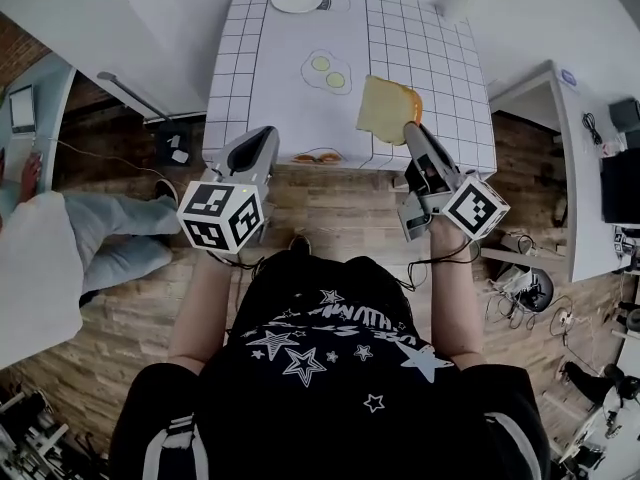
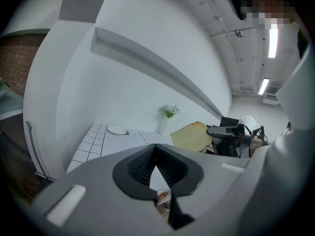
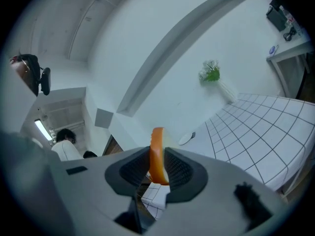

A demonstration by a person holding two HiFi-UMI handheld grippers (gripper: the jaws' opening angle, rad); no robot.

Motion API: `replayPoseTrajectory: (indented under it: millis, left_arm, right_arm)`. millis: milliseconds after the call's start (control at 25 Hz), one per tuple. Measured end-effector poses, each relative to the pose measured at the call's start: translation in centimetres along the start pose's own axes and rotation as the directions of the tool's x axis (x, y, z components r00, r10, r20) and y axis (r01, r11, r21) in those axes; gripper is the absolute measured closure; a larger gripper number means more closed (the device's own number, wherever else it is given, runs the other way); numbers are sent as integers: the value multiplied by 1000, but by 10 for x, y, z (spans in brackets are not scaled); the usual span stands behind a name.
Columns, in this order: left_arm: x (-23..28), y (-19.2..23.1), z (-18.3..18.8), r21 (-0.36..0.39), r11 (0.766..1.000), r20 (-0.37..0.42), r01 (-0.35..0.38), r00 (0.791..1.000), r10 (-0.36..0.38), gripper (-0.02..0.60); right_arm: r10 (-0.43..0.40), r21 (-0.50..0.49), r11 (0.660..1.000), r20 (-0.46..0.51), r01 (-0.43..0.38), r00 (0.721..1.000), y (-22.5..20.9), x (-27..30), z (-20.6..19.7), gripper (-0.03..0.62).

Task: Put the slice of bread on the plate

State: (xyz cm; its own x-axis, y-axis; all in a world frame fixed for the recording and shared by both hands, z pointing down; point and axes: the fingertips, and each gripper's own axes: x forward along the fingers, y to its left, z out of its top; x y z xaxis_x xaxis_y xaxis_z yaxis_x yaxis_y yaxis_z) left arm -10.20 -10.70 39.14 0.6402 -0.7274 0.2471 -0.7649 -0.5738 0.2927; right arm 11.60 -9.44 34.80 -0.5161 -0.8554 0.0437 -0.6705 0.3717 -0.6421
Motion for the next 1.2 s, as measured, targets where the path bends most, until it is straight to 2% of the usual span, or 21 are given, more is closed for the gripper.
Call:
replayPoseTrajectory:
  millis: [200,360,480,760,960,1200]
  left_arm:
    - [18,19,-4,-40,999,-20,8,1000,-9,572]
    - [36,18,-8,-33,999,-38,19,999,-20,572]
    - [49,19,-7,-31,999,-42,7,999,-8,572]
    - [88,30,17,-10,997,-36,-76,996,75,572]
    - [125,39,35,-10,991,-23,-131,991,131,572]
    - [150,46,40,-13,976,-41,-219,975,218,572]
  right_arm:
    - [-22,-11,1000,-33,22,999,-5,13,-6,499]
    - [-41,2,999,-46,41,998,-25,18,-6,498]
    - [-26,8,1000,-53,27,998,-38,29,0,498]
    - [54,26,998,-87,-52,995,-76,80,33,497]
    - [118,4,993,-125,-118,985,-99,115,60,497]
    - [157,35,987,-145,-154,977,-140,143,88,497]
